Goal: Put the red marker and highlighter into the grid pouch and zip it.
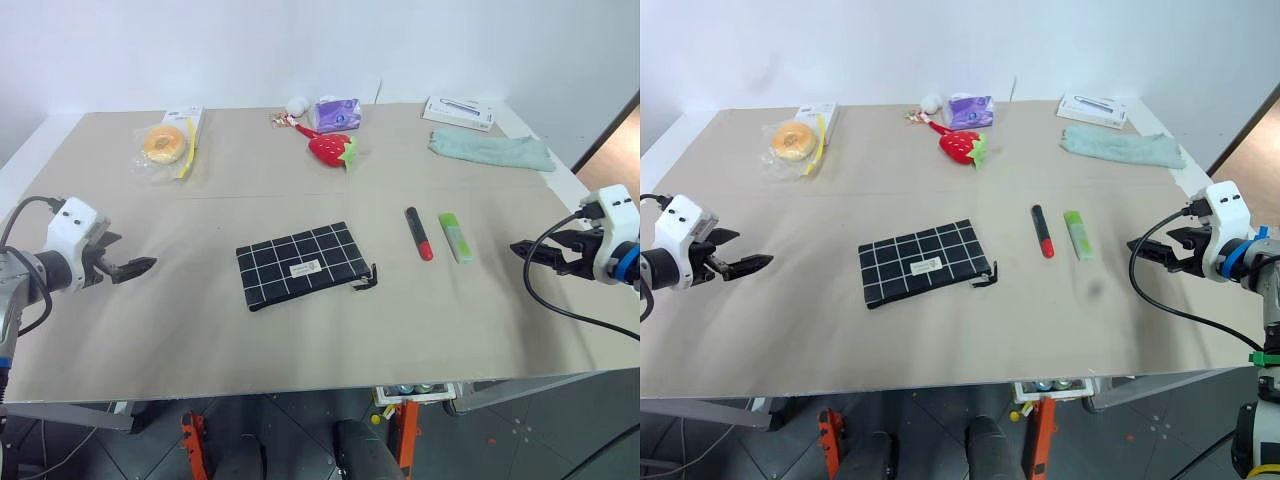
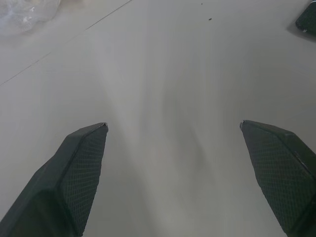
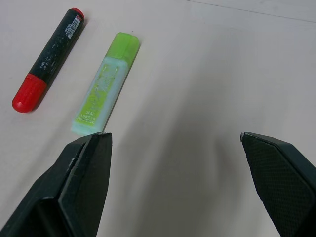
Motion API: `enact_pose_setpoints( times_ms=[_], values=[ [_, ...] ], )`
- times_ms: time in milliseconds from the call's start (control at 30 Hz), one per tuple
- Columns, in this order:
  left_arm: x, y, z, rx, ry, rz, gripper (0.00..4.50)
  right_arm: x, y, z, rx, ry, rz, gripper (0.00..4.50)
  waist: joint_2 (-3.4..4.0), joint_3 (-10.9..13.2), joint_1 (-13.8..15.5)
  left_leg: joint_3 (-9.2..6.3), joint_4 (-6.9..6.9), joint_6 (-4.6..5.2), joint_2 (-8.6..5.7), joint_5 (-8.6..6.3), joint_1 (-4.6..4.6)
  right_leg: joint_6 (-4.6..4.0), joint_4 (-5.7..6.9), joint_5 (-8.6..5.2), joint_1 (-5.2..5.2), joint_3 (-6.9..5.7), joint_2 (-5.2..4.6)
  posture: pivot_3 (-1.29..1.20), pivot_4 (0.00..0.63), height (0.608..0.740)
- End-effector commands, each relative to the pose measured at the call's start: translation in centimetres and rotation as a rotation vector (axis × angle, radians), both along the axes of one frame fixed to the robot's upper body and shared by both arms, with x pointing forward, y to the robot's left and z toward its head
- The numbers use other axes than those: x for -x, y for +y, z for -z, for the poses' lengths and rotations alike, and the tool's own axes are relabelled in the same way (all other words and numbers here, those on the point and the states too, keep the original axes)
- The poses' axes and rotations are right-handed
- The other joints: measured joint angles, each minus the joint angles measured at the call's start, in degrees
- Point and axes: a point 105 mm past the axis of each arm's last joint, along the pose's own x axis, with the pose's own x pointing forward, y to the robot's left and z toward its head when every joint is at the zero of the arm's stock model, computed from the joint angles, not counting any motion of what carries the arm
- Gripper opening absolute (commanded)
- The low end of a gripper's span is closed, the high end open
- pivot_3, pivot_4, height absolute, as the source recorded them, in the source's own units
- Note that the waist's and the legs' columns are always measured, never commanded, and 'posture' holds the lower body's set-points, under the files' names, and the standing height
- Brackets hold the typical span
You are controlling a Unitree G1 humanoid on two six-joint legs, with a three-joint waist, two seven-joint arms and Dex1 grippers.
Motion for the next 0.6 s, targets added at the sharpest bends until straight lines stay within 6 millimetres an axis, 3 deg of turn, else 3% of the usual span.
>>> enact_pose_setpoints(
  times_ms=[33,600],
  values=[
    [0.0,0.0,-0.7,0.001,-0.041,-0.002,4.44,0.1,-0.2,-1.8,0.015,-0.064,-0.003,4.50,0.00,0.0,0.0,0.00,0.00,0.00,0.00,0.00,0.00,0.00,0.00,0.00,0.00,0.00,0.00,0.00,0.150,0.740],
    [-1.1,0.3,-1.0,0.001,-0.072,-0.037,4.44,0.5,-0.7,-2.0,0.008,-0.078,0.016,4.50,0.00,0.0,0.0,0.01,0.01,0.00,-0.01,0.00,0.01,-0.01,0.02,0.02,0.01,0.00,0.00,0.00,0.150,0.740]
  ],
)
